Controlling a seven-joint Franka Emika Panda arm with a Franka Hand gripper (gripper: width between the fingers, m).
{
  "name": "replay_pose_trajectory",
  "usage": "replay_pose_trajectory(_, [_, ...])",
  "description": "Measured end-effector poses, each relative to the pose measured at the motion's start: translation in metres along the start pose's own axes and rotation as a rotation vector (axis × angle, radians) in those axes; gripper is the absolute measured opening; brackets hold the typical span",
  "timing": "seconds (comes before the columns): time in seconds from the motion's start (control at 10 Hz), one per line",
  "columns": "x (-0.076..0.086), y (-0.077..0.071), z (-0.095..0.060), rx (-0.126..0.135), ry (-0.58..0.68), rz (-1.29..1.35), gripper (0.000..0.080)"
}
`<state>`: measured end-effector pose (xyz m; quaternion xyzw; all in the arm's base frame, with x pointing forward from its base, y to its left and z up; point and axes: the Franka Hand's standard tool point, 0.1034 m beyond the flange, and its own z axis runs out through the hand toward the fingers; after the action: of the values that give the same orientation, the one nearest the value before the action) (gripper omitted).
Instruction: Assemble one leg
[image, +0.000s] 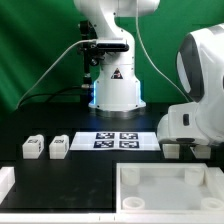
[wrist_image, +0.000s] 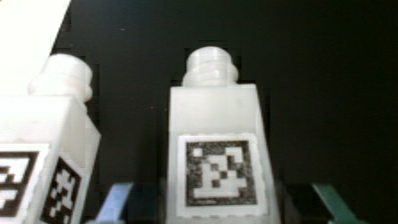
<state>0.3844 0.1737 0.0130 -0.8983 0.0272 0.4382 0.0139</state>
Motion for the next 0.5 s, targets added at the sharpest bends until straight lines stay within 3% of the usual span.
replay_pose_trajectory(0.5, [0.0, 0.0, 0.0, 0.0, 0.0, 0.0, 0.0291])
